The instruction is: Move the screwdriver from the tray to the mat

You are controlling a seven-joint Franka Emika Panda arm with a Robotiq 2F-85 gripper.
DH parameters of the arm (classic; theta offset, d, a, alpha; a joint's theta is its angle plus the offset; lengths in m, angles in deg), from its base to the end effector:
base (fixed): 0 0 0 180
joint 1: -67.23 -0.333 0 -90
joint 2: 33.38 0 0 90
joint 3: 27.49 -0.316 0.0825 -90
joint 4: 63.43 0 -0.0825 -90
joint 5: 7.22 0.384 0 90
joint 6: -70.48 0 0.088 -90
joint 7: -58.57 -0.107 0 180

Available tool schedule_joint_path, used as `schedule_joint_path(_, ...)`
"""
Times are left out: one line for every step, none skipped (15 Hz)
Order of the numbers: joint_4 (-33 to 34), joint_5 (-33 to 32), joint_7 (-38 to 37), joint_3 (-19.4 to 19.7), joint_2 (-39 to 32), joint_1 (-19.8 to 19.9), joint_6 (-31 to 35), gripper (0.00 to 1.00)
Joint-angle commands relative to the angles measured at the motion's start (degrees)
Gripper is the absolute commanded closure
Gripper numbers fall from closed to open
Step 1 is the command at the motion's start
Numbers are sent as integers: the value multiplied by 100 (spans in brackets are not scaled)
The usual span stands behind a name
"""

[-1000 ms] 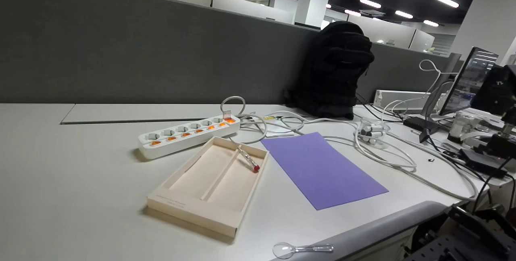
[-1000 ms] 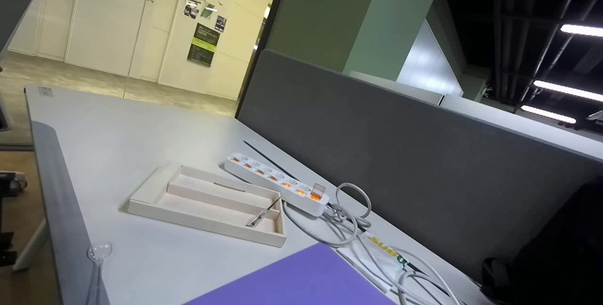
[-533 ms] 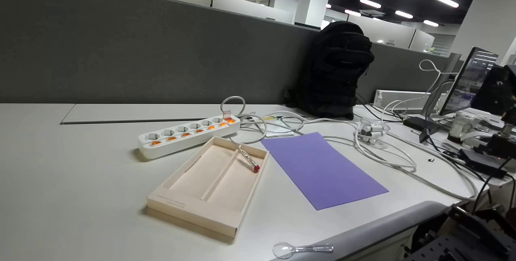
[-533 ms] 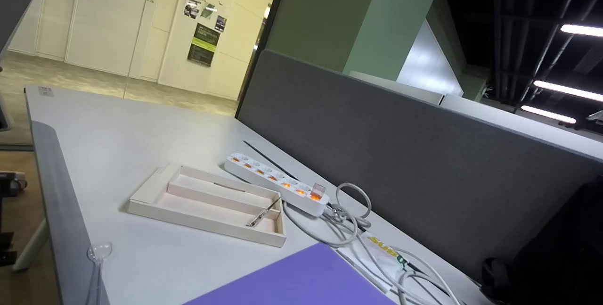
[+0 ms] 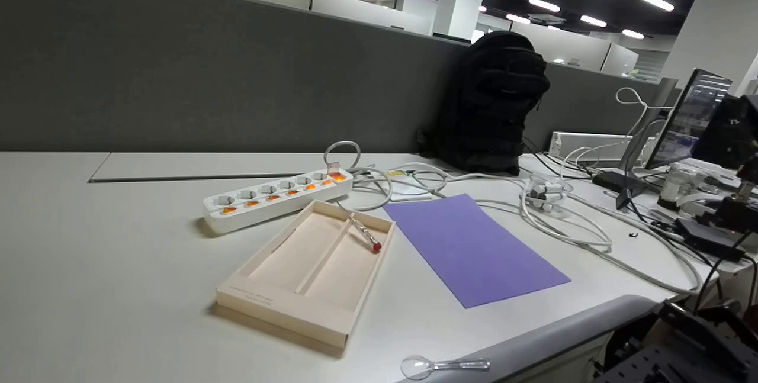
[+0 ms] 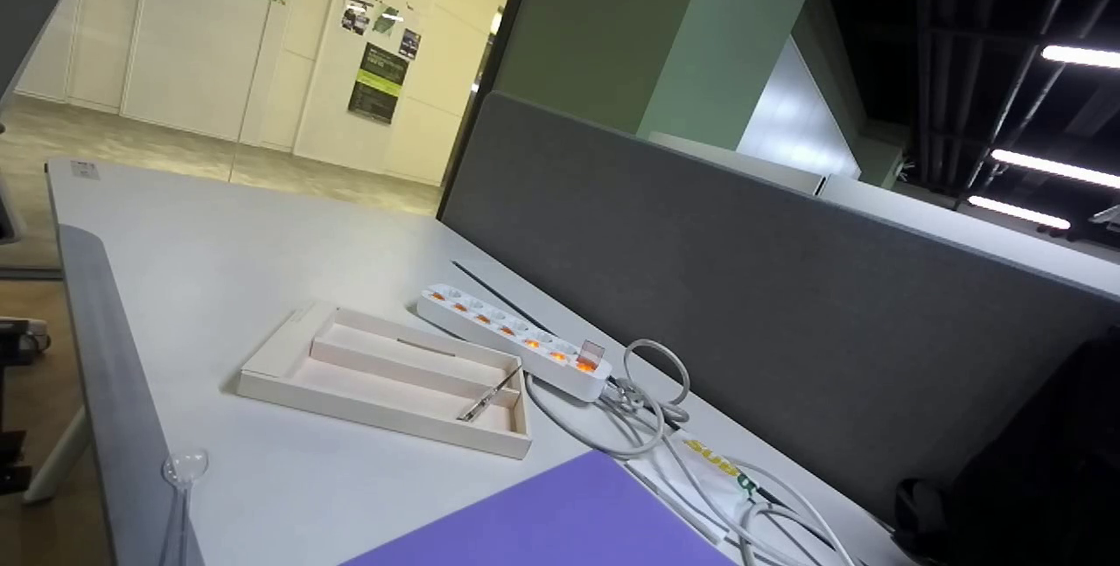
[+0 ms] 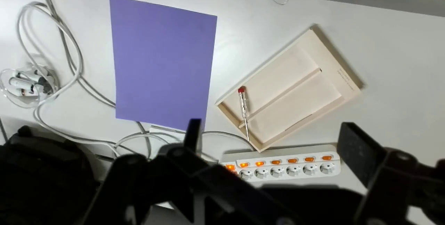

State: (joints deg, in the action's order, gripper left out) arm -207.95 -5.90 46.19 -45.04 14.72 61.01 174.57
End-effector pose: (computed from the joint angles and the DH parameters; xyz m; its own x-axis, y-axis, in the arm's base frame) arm 0.2863 0.1453 0.5370 0.9815 0.1204 0.1491 0.0938 -0.9802 0.1742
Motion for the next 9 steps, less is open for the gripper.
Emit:
schedule_joint_path(-14,-78,-112,174,-362,99,149,0)
schedule_joint_path(-7,-86,-106,206,-501,134,206,0)
schedule_joint_path(5,-81,-99,240,-656,164,281,0)
schedule_joint_path(21,-77,-106,272,-809,196,357,0)
schedule_joint_path(41,-32,-76,325,-996,198,451,0)
schedule_joint_path(56,2,-28,376,-1174,188,548,0)
schedule_joint_path(71,10,5,414,-1348,180,640,0)
schedule_joint_path(74,29,47,460,-1541,161,770,0)
schedule_joint_path(80,49,122,512,-1717,132,901,0)
